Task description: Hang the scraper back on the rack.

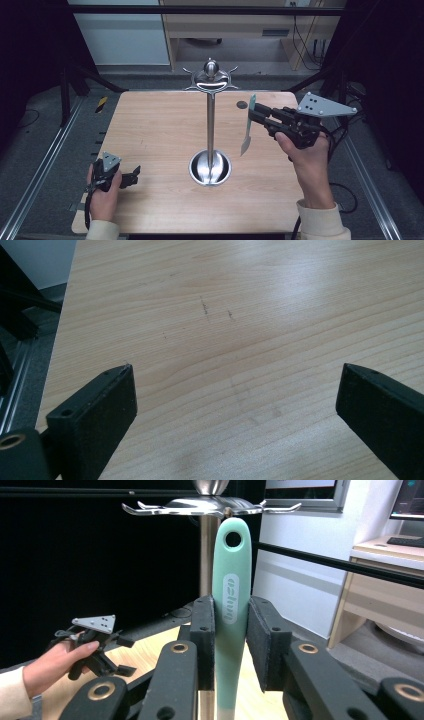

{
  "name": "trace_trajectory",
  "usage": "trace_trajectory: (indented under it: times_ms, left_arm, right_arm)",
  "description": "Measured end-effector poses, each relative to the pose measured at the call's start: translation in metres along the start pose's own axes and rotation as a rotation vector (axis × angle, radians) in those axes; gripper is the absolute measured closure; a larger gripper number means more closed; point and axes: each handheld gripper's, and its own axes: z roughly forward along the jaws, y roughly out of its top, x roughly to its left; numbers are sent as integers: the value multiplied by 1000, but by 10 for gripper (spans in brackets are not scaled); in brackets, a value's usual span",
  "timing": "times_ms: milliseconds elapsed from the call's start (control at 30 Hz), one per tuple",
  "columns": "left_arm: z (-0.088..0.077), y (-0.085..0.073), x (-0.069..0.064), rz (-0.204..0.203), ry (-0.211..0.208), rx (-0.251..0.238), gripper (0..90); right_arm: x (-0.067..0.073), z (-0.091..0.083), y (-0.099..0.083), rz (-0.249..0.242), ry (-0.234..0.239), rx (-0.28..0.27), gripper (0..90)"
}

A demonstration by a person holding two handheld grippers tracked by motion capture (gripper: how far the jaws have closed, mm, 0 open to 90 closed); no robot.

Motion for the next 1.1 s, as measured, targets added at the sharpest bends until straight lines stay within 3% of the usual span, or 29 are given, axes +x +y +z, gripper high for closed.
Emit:
trace_trajectory:
  times_ms: [433, 1100]
  left_arm:
    - [0, 0, 0, 1, -1, 3, 28]
    - [-1, 1, 1, 8, 14, -4, 27]
  right_arm:
    - [7, 0, 6, -8, 34, -26, 742]
    - [-13, 9, 8, 15, 55, 36, 741]
